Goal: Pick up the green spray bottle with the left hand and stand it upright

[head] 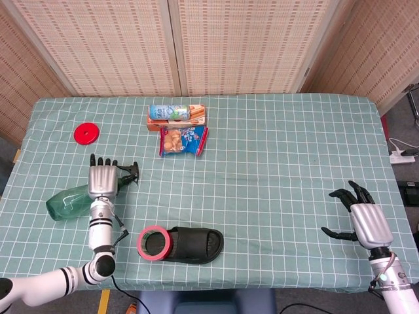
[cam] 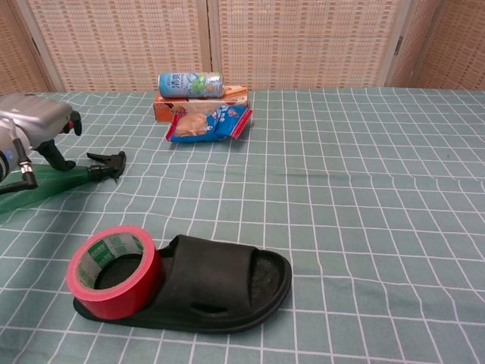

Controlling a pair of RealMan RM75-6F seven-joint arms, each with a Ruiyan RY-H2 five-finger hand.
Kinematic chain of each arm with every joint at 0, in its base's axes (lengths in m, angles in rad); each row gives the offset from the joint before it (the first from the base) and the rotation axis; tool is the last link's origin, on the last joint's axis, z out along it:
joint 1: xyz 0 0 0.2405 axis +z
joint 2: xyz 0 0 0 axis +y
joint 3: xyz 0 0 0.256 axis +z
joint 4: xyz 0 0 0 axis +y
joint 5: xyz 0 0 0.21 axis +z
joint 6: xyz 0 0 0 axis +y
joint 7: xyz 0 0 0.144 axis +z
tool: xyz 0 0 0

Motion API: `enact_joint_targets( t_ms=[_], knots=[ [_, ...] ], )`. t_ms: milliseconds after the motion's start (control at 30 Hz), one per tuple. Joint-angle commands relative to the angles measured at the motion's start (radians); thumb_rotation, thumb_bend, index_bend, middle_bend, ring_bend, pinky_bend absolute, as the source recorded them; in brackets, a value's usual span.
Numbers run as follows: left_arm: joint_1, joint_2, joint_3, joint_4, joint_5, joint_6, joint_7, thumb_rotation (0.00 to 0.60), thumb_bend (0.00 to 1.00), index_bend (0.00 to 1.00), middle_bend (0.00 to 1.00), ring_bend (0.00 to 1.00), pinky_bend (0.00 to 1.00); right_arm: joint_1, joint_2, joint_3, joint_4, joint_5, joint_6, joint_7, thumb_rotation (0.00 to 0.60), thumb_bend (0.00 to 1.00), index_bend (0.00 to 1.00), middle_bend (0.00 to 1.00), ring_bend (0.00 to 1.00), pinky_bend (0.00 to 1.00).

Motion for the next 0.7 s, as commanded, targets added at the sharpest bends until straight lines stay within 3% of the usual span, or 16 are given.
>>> enact_joint_targets(
  t_ms=[33,700],
  knots=[
    [-0.009,0.018,-0.023,-0.039,-0.117,0.017,0.059,0.600,0.26,0.31,0.23,0.16,0.07,0.000,0.000,0.000,-0.001,0.001,-0.001,-0.001,0.600,0.00,0.28,0.23,0.01,0.10],
    [-0.084,-0.027,-0.021,0.009,-0.297,0.027,0.090,0.600,0.26,0.33,0.22,0.15,0.06,0.005,0.000,0.001,-0.002,0.003,-0.005,0.001,0.600,0.00,0.28,0.23,0.01,0.10]
  ],
)
